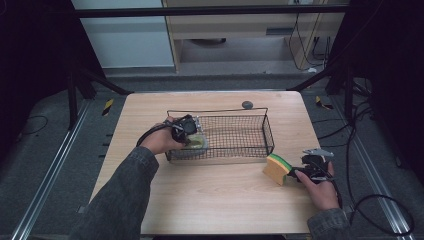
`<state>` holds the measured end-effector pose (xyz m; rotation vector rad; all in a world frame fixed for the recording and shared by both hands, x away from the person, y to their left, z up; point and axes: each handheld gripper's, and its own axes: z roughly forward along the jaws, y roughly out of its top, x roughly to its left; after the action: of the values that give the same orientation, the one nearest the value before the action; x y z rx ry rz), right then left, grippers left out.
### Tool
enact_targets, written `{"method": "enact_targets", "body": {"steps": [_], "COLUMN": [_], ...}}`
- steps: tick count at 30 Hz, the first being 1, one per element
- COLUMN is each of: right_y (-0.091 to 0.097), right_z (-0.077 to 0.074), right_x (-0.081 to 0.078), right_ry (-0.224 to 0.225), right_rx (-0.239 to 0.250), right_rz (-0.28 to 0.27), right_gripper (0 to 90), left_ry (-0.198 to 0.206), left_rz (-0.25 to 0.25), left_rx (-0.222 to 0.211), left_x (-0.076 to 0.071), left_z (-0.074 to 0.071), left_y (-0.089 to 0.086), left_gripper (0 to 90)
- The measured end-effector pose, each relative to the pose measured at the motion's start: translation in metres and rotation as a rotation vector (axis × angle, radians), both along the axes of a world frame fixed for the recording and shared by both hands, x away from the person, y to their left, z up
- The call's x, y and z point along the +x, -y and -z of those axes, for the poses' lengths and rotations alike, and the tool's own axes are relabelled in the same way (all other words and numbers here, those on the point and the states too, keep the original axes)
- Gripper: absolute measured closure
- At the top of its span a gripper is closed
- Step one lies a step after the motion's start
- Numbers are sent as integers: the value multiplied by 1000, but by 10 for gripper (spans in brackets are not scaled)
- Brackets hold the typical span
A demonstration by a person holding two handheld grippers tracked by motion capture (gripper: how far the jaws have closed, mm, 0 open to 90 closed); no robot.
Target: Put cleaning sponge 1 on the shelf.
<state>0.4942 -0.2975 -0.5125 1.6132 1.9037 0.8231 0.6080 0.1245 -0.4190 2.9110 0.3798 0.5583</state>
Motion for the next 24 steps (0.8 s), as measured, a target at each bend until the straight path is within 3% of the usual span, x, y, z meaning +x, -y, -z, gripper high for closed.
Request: {"method": "enact_targets", "body": {"steps": [20, 24], "right_y": [0, 0], "right_z": [0, 0], "right_x": [0, 0], "right_ry": [-2, -1], "right_rx": [3, 3], "right_rz": [2, 1], "right_gripper": [28, 28], "left_ry": [77, 125], "left_rz": [29, -1], "left_rx": [-74, -104], "left_x": [-14, -17], "left_z": [-23, -30], "left_y": [0, 0], "left_gripper": [603, 516]}}
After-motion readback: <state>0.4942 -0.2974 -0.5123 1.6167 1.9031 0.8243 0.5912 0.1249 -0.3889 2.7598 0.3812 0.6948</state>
